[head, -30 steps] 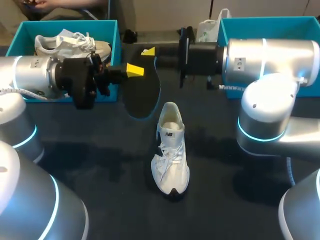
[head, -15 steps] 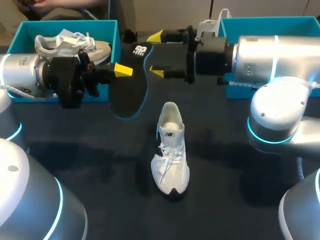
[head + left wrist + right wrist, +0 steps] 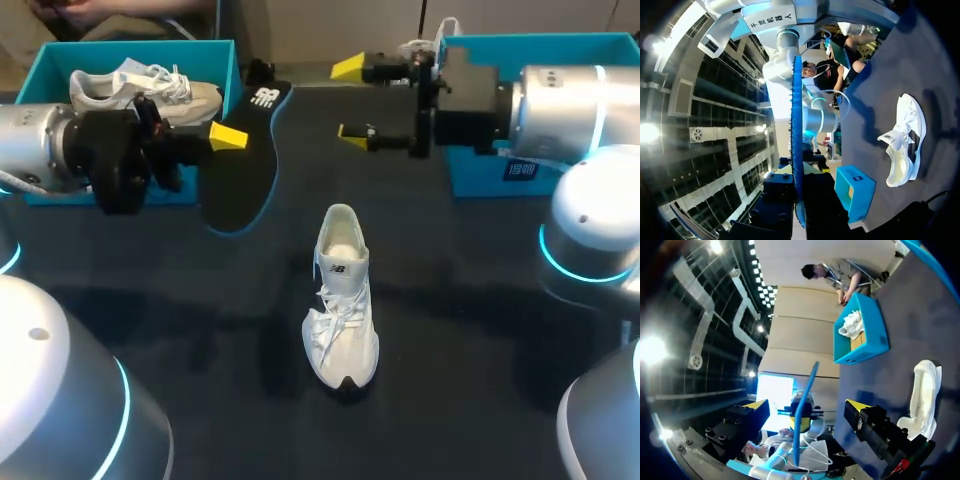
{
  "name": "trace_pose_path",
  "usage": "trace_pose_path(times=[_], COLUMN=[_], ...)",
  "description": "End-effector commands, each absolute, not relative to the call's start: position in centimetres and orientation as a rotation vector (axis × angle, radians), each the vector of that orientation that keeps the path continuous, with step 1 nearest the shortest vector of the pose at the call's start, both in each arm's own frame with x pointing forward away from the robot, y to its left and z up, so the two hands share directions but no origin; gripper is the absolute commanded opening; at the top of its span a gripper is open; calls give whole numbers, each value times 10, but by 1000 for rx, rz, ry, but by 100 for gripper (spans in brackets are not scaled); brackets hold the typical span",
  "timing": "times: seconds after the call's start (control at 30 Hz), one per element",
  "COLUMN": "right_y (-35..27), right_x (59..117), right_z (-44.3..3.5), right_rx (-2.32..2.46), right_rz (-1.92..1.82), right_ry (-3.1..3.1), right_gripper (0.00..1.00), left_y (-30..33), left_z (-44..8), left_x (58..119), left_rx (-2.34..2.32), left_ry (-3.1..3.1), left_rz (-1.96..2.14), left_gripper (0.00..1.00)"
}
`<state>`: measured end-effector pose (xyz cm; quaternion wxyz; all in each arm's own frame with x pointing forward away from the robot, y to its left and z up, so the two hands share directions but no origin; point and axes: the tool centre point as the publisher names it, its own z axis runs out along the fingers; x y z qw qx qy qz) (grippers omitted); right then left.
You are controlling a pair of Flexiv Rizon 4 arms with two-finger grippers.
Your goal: Take the shoe out of the shoebox, open the shoe tongue, remove and reinsert the insole, then place the shoe into the shoebox
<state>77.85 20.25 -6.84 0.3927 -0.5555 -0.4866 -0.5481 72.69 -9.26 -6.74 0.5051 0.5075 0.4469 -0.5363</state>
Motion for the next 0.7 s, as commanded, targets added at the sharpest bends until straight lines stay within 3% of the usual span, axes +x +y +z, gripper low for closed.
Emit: trace_pose_path(times=[0.03, 0.7], right_y=[171, 143], right_x=[763, 750], right_z=[-67, -71], right_rx=[-1428, -1460], right_rz=[-1377, -1367], right_ry=[-1247, -1251], right_gripper=[100, 100], left_y=[-84, -77], left_z=[-58, -61], left_x=[719, 723], left_rx=[1232, 1284], left_ry=[1078, 1086], left_rz=[-1297, -1246], left_gripper=[0, 0])
